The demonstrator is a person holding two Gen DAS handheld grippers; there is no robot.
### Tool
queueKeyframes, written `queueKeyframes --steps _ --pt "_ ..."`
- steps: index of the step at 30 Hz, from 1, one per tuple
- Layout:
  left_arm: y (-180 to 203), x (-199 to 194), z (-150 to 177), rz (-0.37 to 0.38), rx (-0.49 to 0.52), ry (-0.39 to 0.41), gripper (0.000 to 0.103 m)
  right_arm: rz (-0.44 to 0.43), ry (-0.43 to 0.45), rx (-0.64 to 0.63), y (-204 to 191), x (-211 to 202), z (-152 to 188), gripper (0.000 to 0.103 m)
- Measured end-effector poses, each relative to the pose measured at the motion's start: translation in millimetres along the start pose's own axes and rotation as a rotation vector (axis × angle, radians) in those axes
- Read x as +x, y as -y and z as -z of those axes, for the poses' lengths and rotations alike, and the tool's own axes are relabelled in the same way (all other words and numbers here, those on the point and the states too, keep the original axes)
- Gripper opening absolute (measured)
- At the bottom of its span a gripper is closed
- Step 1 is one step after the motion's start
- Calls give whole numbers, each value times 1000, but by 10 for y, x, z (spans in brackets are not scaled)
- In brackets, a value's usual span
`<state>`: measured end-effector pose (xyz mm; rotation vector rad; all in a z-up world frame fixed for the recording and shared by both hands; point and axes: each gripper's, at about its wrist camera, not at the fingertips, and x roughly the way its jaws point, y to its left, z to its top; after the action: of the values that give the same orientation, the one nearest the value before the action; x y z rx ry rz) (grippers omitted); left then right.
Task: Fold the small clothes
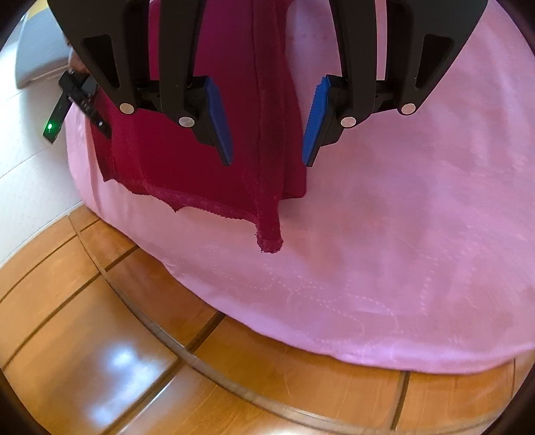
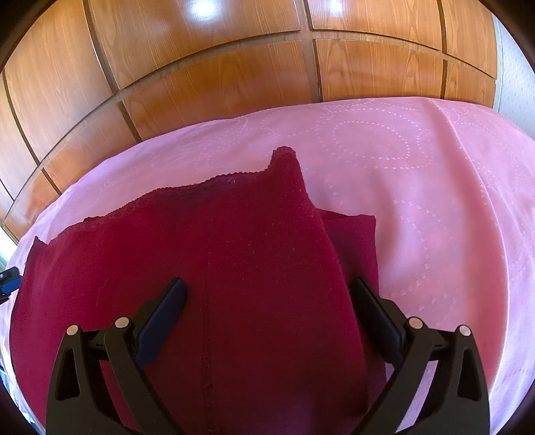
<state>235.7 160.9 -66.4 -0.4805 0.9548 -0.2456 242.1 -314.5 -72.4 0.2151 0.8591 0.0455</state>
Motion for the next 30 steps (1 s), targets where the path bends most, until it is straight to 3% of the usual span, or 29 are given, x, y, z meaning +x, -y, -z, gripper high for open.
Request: queueKeyframes --steps 2,4,9,14,17,22,24,25,27,30 --pt "10 37 -16 -1 -5 -1 14 0 0 0 -1 0 0 99" --pt "55 67 -33 -17 7 11 6 0 0 0 -1 1 -1 99" --pt "265 -169 1 -111 88 152 5 1 2 -1 -1 -2 -7 99" --pt "222 285 72 -287 140 78 5 4 2 -4 -7 -1 -13 99" --pt "210 423 122 -322 149 69 6 3 2 -3 -4 1 -10 99" --pt "412 54 248 -389 156 165 6 -17 -7 8 12 -9 -28 99" --pt "490 -120 360 -367 177 198 6 -39 -21 22 48 -42 -69 98" --pt "546 -208 451 -345 193 213 6 -53 -26 29 60 -98 -99 96" --pt "666 -281 639 -311 242 213 6 -83 -14 41 98 -219 -147 79" --pt "794 -261 838 -303 308 202 6 -120 10 98 219 -374 -240 65"
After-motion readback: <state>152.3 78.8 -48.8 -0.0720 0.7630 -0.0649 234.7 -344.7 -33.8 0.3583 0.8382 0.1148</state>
